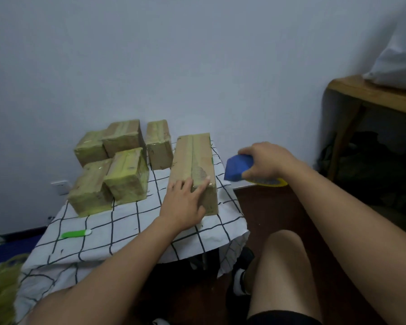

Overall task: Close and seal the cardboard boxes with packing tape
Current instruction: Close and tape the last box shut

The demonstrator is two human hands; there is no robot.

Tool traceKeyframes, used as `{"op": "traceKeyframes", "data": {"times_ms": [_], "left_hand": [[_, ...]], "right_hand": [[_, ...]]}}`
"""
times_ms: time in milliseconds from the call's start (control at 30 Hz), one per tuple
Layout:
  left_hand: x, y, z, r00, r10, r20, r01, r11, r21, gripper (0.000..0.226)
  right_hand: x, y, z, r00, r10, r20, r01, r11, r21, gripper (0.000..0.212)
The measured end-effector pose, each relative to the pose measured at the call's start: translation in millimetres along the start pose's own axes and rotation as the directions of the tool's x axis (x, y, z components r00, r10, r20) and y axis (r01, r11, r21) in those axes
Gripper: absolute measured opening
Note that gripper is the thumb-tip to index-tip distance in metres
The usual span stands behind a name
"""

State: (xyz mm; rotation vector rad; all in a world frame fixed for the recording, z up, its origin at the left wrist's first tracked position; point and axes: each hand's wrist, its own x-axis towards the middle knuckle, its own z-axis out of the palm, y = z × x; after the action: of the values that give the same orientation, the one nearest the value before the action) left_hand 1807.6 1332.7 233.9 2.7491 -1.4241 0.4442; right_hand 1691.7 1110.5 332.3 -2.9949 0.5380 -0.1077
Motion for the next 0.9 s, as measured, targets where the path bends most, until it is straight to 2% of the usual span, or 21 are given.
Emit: {"op": "traceKeyframes", "data": {"times_ms": [100,167,267,400,533,600,700,767,900], "left_hand": [[-3.7,-5.0,5.4,0.996,-0.030,-0.079,0.019,0.990,-0.140,0.065],[-4.7,-9.6,9.7,0.994,-0.046,-0.095,0.028,0.983,-0.183,0.060],[-7.3,-12.0,14.4,0.988,-0.123,-0.094,0.105,0.978,-0.180,0.062],[-14.2,-17.4,21.1,0.980,-0.136,-0.148,0.106,0.975,-0.193,0.064],[-17.5,-27.7,26.5,0.972,-0.144,-0.186,0.085,0.952,-0.293,0.063],[-18.3,-30.3,29.2,0.969,-0.143,-0.201,0.080,0.953,-0.292,0.062],[-21.9,-35.1,32.8,0.968,-0.189,-0.166,0.124,0.933,-0.337,0.062],[-23.5,-38.9,34.2,0.975,-0.167,-0.148,0.109,0.936,-0.335,0.064],[-21.4,-50.0,26.2,0.980,-0.176,-0.092,0.113,0.873,-0.474,0.056]], "right_hand": [[-7.5,-1.0,-0.6,0.979,0.088,-0.184,-0.068,0.992,0.111,0.066],[-8.3,-8.6,6.6,0.947,0.164,-0.277,-0.088,0.960,0.267,0.070],[-6.5,-26.1,17.4,0.869,0.281,-0.407,-0.007,0.830,0.558,0.071],[-0.5,-56.3,25.2,0.810,0.411,-0.418,0.159,0.532,0.831,0.065],[13.8,-78.2,27.4,0.834,0.390,-0.390,0.230,0.396,0.889,0.062],[19.5,-85.3,32.4,0.860,0.358,-0.365,0.222,0.381,0.897,0.064],[22.1,-90.2,42.2,0.880,0.317,-0.353,0.200,0.427,0.882,0.066],[23.9,-90.0,44.3,0.883,0.309,-0.353,0.196,0.440,0.876,0.065],[27.5,-88.4,41.7,0.890,0.297,-0.346,0.189,0.450,0.873,0.065]]}}
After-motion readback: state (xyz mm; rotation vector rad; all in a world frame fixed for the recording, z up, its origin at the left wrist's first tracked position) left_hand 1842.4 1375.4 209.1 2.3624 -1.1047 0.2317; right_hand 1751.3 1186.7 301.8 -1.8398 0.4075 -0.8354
